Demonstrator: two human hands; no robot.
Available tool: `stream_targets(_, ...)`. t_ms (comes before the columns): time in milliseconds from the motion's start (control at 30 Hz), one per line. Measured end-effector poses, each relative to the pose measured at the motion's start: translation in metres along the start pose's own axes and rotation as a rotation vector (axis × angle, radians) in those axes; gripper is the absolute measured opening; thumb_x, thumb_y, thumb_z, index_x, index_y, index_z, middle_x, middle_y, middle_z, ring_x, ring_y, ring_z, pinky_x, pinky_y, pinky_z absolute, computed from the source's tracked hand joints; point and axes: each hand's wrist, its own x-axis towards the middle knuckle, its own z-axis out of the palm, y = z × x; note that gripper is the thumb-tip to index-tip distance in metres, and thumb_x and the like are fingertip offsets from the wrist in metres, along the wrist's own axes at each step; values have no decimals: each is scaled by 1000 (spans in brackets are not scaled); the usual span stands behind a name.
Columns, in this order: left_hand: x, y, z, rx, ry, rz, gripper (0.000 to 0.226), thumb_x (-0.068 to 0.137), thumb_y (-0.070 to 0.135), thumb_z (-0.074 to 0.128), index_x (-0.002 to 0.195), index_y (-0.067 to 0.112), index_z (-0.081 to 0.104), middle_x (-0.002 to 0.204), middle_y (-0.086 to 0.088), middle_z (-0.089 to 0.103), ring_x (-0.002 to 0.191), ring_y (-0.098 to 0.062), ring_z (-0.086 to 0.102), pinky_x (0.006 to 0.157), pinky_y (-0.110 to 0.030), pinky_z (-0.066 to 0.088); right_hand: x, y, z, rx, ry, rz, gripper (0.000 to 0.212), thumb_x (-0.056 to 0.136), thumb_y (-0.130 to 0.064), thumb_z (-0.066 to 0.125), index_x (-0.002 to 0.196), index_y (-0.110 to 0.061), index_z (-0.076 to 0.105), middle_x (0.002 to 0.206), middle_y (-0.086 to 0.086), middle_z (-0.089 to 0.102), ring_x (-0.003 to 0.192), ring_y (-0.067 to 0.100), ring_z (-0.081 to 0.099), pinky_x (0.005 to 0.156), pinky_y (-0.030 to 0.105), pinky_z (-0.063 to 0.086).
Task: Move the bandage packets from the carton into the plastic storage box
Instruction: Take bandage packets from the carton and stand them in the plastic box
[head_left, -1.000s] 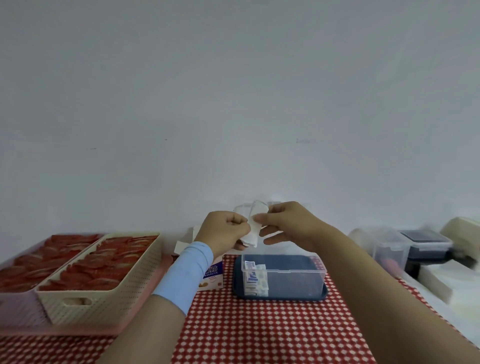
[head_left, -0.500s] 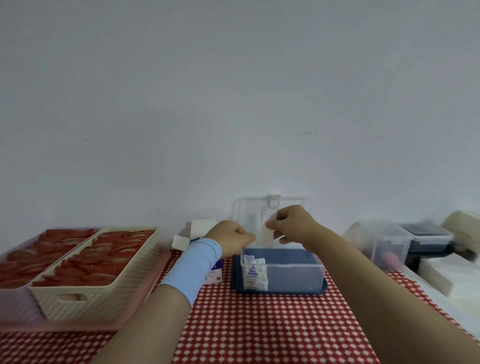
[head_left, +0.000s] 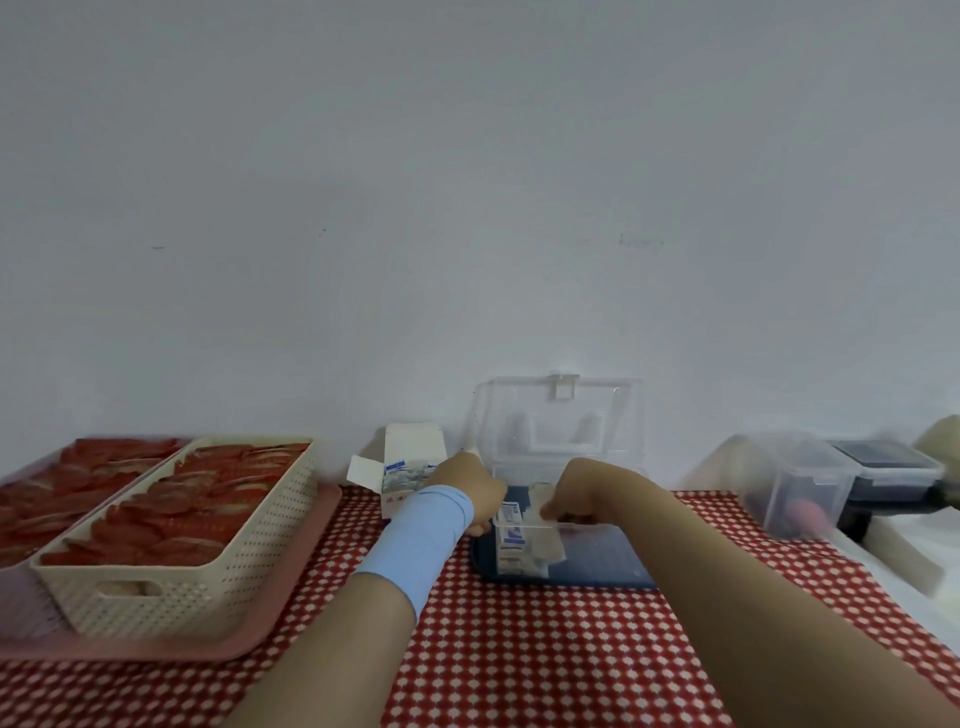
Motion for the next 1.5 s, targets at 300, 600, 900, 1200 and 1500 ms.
stream_targets(300, 2, -3, 1, 38, 4, 48, 22, 94, 18, 51, 85, 1, 61, 90, -22, 74, 78, -32, 75, 77, -43, 62, 0, -7, -4, 13, -199, 146, 26, 94, -24, 67, 109, -3, 68, 107, 13, 72, 87, 22, 65, 92, 32, 55)
stream_targets(600, -2, 2, -1, 245, 44, 116, 28, 95, 19, 49, 69, 7, 52, 72, -11, 64, 67, -26, 67, 55, -28, 50, -6, -16, -6, -47, -300, 242, 22, 96, -24, 64, 82, -8, 65, 69, 4, 64, 55, 11, 56, 50, 18, 47)
stream_targets(900, -21, 18, -1, 455, 174, 487, 28, 95, 9, 44, 87, 4, 70, 88, -10, 70, 79, -23, 64, 74, -36, 55, -8, -18, 1, -107, -233, 121, 22, 95, -23, 65, 80, -7, 61, 81, 5, 65, 68, 13, 62, 63, 20, 52)
stream_targets(1200, -20, -4, 11, 836, -103, 521, 43, 90, 38, 34, 109, 26, 71, 113, 1, 68, 114, -24, 53, 117, -39, 23, -20, -19, -1, -77, -182, 42, 33, 96, -14, 62, 125, 2, 64, 111, 15, 68, 102, 25, 68, 98, 37, 53)
stream_targets(1500, -19, 0, 13, 909, -142, 455, 23, 89, 28, 50, 102, 19, 67, 97, -4, 64, 88, -25, 61, 83, -38, 55, -14, -13, -1, -16, -182, 83, 25, 93, -18, 67, 111, -1, 69, 105, 15, 73, 93, 28, 74, 85, 40, 61)
